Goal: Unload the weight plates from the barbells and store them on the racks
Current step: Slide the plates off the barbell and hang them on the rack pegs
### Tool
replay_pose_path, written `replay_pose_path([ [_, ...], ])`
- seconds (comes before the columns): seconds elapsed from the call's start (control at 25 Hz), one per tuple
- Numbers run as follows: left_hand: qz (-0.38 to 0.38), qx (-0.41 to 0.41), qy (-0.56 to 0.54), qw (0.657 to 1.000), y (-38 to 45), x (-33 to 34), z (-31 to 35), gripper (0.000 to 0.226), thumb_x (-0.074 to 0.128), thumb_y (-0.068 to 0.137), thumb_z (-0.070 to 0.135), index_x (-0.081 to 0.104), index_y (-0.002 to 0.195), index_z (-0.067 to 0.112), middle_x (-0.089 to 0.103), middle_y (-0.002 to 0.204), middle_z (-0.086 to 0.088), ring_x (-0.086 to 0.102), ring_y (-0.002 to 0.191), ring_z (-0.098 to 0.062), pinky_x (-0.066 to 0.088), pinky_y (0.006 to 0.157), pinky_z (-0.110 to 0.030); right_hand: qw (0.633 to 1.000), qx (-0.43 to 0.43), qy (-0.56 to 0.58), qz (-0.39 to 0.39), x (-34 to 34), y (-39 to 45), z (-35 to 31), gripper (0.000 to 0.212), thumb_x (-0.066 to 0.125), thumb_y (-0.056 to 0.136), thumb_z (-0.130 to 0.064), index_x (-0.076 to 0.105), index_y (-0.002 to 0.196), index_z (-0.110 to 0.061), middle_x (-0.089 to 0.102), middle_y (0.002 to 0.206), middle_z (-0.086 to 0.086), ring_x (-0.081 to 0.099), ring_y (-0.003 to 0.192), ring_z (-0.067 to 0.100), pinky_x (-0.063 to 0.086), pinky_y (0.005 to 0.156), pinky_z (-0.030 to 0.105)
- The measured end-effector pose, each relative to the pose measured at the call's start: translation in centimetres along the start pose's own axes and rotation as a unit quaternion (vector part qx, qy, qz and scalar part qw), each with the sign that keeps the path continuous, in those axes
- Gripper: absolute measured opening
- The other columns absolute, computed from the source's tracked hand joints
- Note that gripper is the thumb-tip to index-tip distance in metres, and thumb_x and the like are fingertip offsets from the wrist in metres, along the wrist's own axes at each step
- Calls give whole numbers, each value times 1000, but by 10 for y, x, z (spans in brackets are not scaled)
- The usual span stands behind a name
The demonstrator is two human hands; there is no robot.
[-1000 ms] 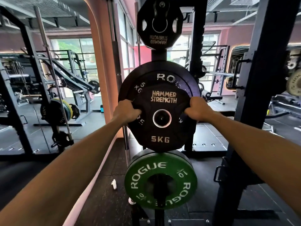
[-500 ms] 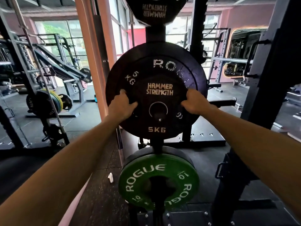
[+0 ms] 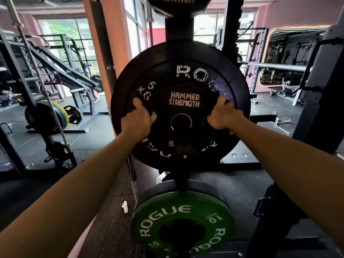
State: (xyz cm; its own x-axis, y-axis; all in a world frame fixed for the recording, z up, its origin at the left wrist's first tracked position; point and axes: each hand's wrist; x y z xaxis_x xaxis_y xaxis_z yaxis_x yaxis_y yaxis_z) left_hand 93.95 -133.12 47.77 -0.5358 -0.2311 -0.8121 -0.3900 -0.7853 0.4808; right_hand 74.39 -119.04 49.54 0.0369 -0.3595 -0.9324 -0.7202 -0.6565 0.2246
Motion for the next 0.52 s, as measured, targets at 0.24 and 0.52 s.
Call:
replay_pose_path([
  [0.24,-116,-28,65,991,9,-20,6,60,41,95,49,14,134,13,63,110,-18,63,84,-36,39,81,-42,997,1,-6,-71,-14,-8,-2,87,56,89,-28,-7,148,-20,26,150,19,47,124,40,48,97,50],
  [0.52,-120,88,23,989,-14,-72,29,77,64,77,54,31,137,19,52,129,-12,54,113,-33,44,96,-47,987,-143,57,-54,-53,-37,20,78,67,84,-38,20,141,-13,40,143,16,47,125,34,41,103,43],
])
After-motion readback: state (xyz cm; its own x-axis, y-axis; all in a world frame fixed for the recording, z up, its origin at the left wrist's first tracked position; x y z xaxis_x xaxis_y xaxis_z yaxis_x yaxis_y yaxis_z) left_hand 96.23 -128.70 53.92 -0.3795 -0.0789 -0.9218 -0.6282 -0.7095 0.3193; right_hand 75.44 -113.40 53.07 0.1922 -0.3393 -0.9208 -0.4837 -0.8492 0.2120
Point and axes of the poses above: each hand's wrist, its own y-axis towards the middle knuckle, its own x-axis out of the palm, z = x × y
